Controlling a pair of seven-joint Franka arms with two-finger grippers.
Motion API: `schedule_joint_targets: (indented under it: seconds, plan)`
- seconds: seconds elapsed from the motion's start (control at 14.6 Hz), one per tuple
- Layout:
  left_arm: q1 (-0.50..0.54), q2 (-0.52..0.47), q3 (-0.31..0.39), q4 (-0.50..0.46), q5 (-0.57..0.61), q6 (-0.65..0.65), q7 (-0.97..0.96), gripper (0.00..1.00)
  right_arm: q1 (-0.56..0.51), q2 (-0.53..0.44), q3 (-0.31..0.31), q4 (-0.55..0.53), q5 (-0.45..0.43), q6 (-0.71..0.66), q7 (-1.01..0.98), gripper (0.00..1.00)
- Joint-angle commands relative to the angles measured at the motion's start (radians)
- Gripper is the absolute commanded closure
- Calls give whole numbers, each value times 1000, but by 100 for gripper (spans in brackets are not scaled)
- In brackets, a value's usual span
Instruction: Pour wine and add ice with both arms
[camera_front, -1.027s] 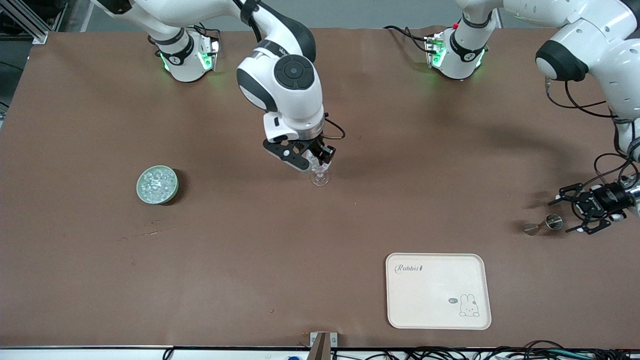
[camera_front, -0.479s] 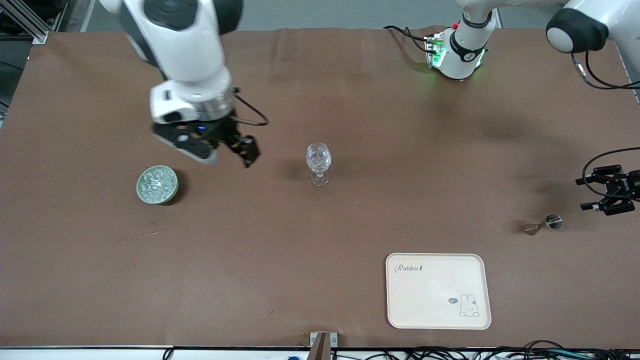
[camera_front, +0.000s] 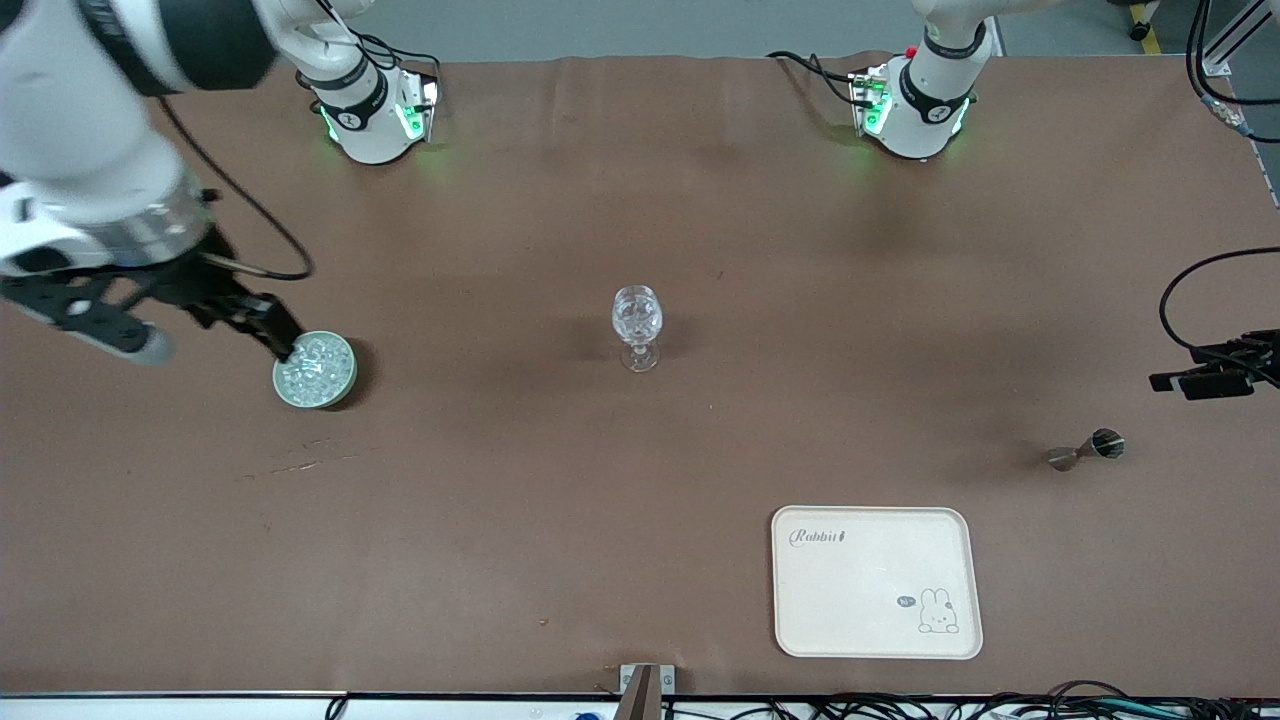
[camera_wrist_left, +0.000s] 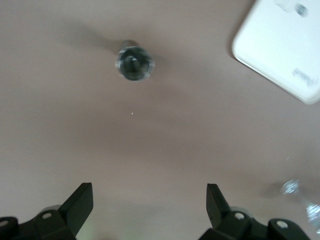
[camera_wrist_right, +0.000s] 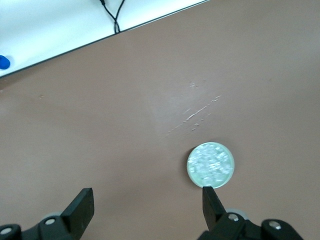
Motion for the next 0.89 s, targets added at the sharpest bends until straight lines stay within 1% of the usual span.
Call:
schedule_joint_targets:
  seconds: [0.0, 0.14, 0.21, 0.27, 0.34, 0.41, 0.55, 0.62, 0.68, 0.82]
  plan:
    - [5, -114, -97, -51, 135, 16, 54, 0, -1, -72, -122, -42, 81, -28, -213, 4]
    - [2, -171, -159, -57, 214, 5, 45, 0, -1, -92, -195, -44, 104, -66, -339, 4]
    - [-6, -201, -183, -51, 220, -3, 36, 0, -1, -108, -219, -44, 105, -87, -390, 4]
    - [-15, -218, -191, -46, 214, -3, 37, 0, -4, -123, -235, -42, 105, -101, -428, 4]
    - [-27, -220, -194, -34, 212, -3, 39, 0, -24, -129, -238, -42, 105, -115, -448, 0]
    - [-41, -223, -199, -14, 212, -1, 42, 0, -52, -132, -232, -42, 108, -123, -451, 0]
    - [-62, -224, -225, 29, 226, 5, 18, 0, -54, -131, -232, -42, 120, -120, -448, 0]
    - [-87, -244, -222, 28, 241, 0, -17, 0, -49, -131, -232, -42, 120, -118, -442, 0]
    - [-104, -288, -217, 21, 245, 0, -16, 1, -46, -129, -230, -42, 120, -117, -442, 0]
    - [-124, -324, -223, -12, 260, 0, -1, 3, -38, -129, -230, -42, 120, -114, -442, 0]
